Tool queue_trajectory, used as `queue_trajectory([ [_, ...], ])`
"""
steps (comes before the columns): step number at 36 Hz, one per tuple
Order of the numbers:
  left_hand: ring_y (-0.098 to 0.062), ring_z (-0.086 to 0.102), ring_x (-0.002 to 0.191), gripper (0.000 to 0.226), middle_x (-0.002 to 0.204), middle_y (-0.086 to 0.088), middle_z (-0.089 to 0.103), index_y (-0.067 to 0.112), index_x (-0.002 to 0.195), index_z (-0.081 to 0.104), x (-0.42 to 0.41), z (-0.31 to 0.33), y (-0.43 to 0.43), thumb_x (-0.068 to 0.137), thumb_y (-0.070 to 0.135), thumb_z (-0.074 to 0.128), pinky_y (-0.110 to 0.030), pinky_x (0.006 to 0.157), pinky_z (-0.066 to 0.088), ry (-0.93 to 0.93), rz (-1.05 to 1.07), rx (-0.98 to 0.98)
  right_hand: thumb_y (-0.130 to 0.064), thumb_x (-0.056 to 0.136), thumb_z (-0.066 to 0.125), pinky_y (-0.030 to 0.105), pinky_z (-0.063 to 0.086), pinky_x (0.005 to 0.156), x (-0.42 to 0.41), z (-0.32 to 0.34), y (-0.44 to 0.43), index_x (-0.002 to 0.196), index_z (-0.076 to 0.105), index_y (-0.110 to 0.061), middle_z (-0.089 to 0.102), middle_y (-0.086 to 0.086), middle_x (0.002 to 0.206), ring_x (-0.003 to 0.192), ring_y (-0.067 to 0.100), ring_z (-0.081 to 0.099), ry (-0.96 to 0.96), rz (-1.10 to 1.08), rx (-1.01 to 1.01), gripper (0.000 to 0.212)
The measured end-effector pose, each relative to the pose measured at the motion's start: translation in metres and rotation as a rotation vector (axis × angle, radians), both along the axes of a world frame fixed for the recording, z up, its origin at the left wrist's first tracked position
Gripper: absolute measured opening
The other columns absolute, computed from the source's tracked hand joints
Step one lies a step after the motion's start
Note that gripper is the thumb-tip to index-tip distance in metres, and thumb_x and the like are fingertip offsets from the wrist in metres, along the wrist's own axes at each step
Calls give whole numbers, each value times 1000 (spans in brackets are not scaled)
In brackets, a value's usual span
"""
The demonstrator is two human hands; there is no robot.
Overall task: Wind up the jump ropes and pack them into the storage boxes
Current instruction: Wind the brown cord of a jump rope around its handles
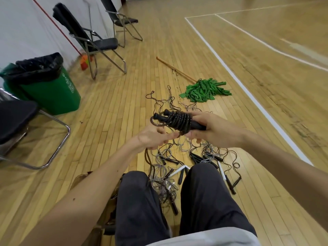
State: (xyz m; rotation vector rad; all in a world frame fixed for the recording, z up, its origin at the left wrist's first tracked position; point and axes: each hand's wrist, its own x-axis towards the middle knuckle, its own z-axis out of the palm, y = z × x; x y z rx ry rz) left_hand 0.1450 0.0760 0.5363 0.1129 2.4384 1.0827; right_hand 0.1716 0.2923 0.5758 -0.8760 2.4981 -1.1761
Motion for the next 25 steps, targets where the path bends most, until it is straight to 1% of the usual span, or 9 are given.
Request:
queue_trajectory([
  [2, -10, 38, 43, 49, 57, 3, 52, 9, 82, 65, 2, -6, -1, 82, 58, 67, -21, 41, 29, -90, 19, 17, -14, 99, 62, 26, 52, 68, -2, -6, 0, 89, 62, -23, 69, -1, 97, 74, 9, 66, -77, -75, -33, 13],
  [4, -10, 38, 42, 49, 54, 4, 52, 9, 80, 65, 5, -11, -1, 83, 58, 66, -21, 42, 29, -123, 3, 19, -14, 100, 61, 23, 52, 66, -3, -8, 1, 92, 62, -17, 72, 3, 85, 69, 8, 67, -162, -143, -76, 9],
  [7, -8, 40, 41, 48, 51, 6, 52, 9, 79, 66, 11, -12, 0, 89, 56, 62, -20, 41, 29, -138, -1, 6, -10, 101, 57, 21, 55, 66, -7, -15, 3, 103, 61, -4, 70, 13, 92, 73, 9, 70, -303, -217, -225, 7],
  [9, -8, 40, 42, 49, 50, 6, 51, 10, 77, 66, 14, -11, 1, 90, 56, 60, -19, 41, 29, -135, -1, 8, -8, 101, 57, 24, 58, 69, -11, -20, 6, 112, 60, 1, 67, 20, 110, 79, 15, 71, -366, -270, -316, 15],
  [11, -9, 40, 41, 49, 51, 5, 51, 10, 77, 66, 16, -9, 1, 93, 55, 58, -19, 40, 29, -129, -7, 27, -7, 101, 58, 25, 59, 69, -15, -24, 7, 114, 60, 0, 66, 19, 123, 79, 17, 70, -406, -328, -369, 15],
  [13, -9, 41, 41, 48, 52, 4, 51, 9, 75, 66, 18, -6, 2, 94, 53, 58, -18, 39, 30, -129, -19, 58, -6, 101, 57, 26, 59, 68, -19, -25, 6, 112, 59, -3, 66, 18, 122, 78, 17, 69, -426, -369, -387, 12],
  [18, -9, 42, 42, 46, 52, 4, 52, 9, 75, 67, 19, -1, 3, 94, 51, 61, -17, 39, 31, -135, -47, 82, -9, 101, 58, 23, 56, 63, -24, -26, 8, 103, 62, -5, 71, 10, 94, 70, 11, 71, -363, -426, -186, 6],
  [21, -9, 41, 42, 45, 53, 2, 52, 8, 77, 68, 18, 3, 0, 92, 50, 64, -18, 40, 31, -111, -56, 91, -10, 102, 57, 24, 53, 58, -26, -28, 11, 96, 62, -4, 73, 9, 87, 62, 11, 67, -290, -445, -48, 10],
  [25, -10, 41, 43, 40, 55, 1, 53, 7, 78, 69, 20, 11, -1, 93, 44, 65, -19, 44, 32, -56, -127, 111, -14, 101, 58, 33, 45, 60, -28, -36, 12, 95, 61, -2, 64, 9, 76, 65, 19, 56, -293, -500, 28, 14],
])
